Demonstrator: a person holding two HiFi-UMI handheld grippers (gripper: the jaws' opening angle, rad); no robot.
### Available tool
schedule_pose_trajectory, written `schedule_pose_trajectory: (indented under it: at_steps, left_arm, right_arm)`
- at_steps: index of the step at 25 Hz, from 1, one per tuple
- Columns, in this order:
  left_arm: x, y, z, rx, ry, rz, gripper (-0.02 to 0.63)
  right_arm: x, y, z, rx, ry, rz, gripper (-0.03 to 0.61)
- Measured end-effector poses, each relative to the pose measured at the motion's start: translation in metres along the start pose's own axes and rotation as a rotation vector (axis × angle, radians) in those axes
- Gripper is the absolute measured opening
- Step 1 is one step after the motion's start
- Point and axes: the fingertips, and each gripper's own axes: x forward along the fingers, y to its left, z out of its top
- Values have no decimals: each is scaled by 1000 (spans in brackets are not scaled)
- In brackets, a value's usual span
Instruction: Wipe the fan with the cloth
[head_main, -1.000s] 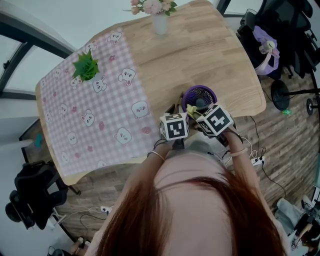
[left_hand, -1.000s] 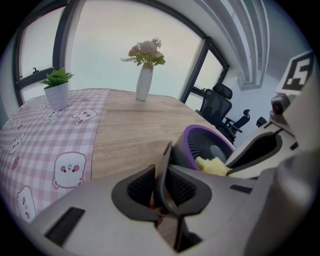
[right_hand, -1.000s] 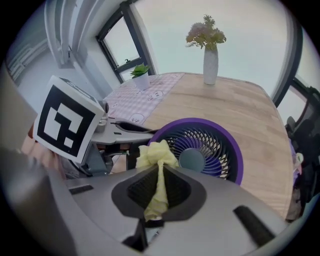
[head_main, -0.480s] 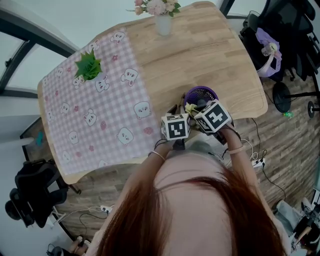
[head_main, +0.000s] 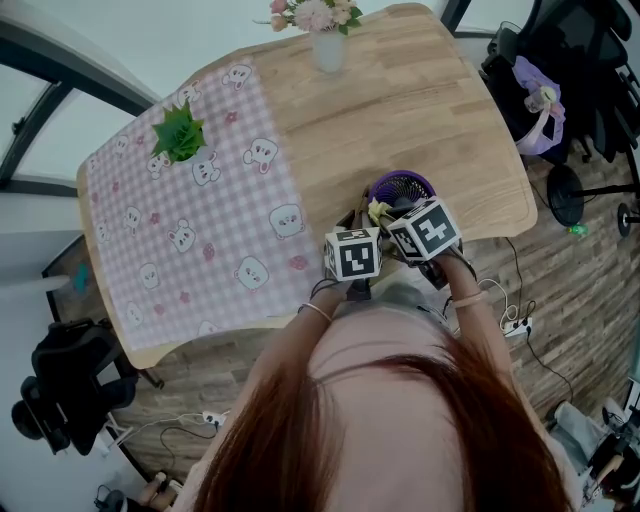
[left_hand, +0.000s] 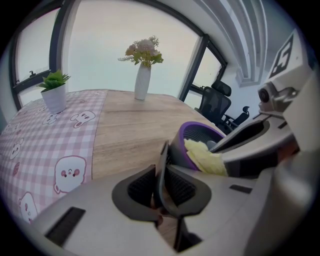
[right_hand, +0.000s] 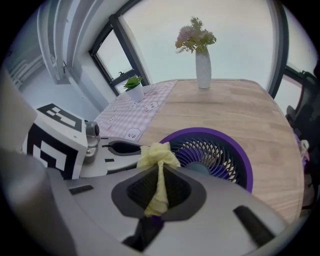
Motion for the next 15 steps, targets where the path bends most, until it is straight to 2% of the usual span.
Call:
schedule_pose_trajectory:
  at_steps: [15]
  left_arm:
    - [2,1,0,9,29,-5,55]
  right_arm:
    - [-1,-9,24,83,-74,-13,25]
